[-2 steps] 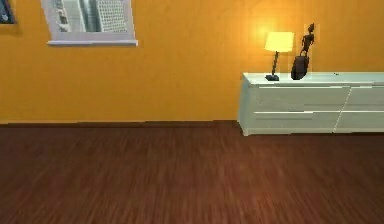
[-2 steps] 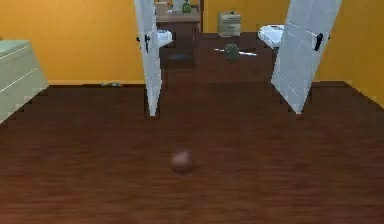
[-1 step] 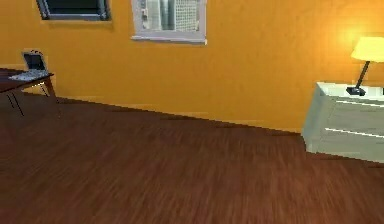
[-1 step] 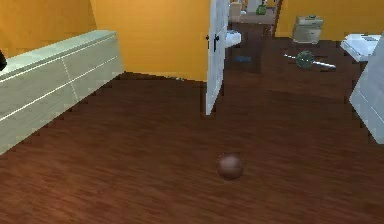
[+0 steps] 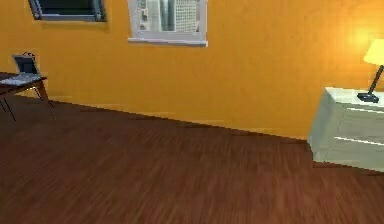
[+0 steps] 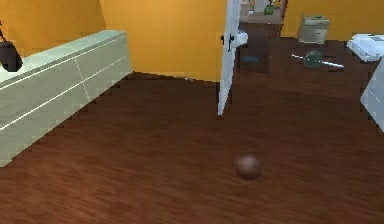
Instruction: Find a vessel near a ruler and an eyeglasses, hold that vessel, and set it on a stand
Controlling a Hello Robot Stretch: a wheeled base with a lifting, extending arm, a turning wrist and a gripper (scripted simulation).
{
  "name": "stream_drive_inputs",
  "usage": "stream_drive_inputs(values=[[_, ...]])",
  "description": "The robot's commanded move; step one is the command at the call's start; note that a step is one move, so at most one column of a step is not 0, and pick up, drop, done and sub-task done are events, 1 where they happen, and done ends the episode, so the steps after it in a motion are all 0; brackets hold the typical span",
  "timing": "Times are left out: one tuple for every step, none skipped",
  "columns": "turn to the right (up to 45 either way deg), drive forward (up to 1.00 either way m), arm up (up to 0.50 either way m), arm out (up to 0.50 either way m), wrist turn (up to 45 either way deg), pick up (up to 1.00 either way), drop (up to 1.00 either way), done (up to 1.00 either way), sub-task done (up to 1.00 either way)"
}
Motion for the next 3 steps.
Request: stream_drive_inputs(values=[[-27.0, 0.0, 0.0, 0.0, 0.0, 0.0, 0.0, 0.0, 0.0], [0.0, 0.45, 0.0, 0.0, 0.0, 0.0, 0.0, 0.0, 0.0], [-45.0, 0.0, 0.0, 0.0, 0.0, 0.0, 0.0, 0.0, 0.0]])
